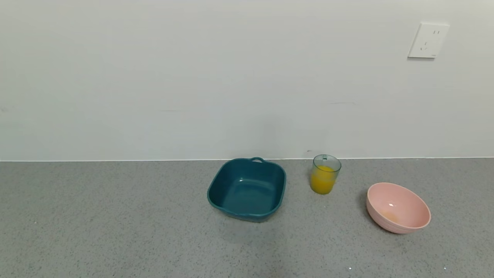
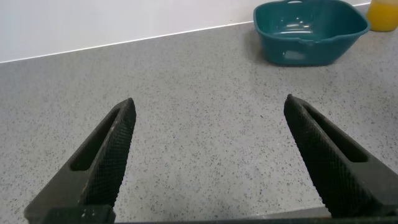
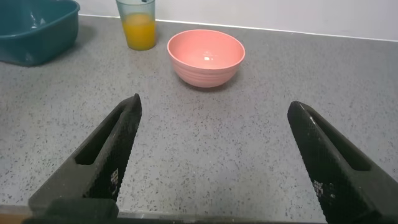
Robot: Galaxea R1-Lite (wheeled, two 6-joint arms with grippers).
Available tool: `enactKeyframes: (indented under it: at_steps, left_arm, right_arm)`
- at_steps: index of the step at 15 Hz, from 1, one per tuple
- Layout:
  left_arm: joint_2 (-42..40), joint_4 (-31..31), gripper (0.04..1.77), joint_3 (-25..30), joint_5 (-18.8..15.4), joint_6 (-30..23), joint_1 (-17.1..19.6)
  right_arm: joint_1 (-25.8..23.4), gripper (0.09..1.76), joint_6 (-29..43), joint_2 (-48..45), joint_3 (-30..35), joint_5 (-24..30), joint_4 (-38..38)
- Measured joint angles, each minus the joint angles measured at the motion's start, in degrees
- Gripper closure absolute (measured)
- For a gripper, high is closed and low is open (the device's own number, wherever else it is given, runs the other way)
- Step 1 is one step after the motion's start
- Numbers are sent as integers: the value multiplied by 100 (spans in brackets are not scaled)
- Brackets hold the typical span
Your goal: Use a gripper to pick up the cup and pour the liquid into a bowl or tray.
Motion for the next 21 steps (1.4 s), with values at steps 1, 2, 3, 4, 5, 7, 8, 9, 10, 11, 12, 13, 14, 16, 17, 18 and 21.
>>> enactKeyframes:
  at_steps: [1,2,3,4,5,7,8,9,10,11,12,13,14,16,17,18,21]
  left_arm:
    - [0,0,9,0,0,0,0]
    - [0,0,9,0,0,2,0]
    - [0,0,9,0,2,0,0]
    - [0,0,9,0,0,0,0]
    - [0,0,9,0,-2,0,-2]
    - [0,0,9,0,2,2,0]
    - [0,0,9,0,0,0,0]
    - [0,0,9,0,2,2,0]
    - [0,0,9,0,0,2,0]
    - [0,0,9,0,0,0,0]
    - [0,-2,9,0,2,0,0]
    - [0,0,9,0,0,0,0]
    - [0,0,9,0,0,0,0]
    - [0,0,9,0,2,2,0]
    - [0,-2,9,0,0,0,0]
    - [0,-2,9,0,0,0,0]
    - [0,0,9,0,0,0,0]
  right_arm:
    - [-6,14,-2,0,1,0,-41]
    - [-11,14,-4,0,11,0,-51]
    - [-11,14,-22,0,11,4,-52]
    - [-11,14,-37,0,-5,20,-55]
    - [-11,14,-59,0,-107,15,-2]
    - [-11,14,-83,15,-471,-11,260]
    - [-11,14,-96,45,-733,-20,500]
    - [-11,14,-130,126,-1039,-22,730]
    - [-11,14,-172,272,-1287,-30,858]
    - [-12,14,-218,500,-1548,-35,889]
    - [-17,14,-254,770,-1786,-38,922]
    - [-17,14,-277,1087,-2053,-41,922]
    - [-22,14,-288,1473,-2354,-41,902]
    - [-20,14,-306,2270,-2916,-35,800]
    - [-4,14,-308,2722,-3194,-30,703]
    - [13,14,-315,3146,-3426,-28,631]
    - [130,14,-299,4434,-4002,-18,544]
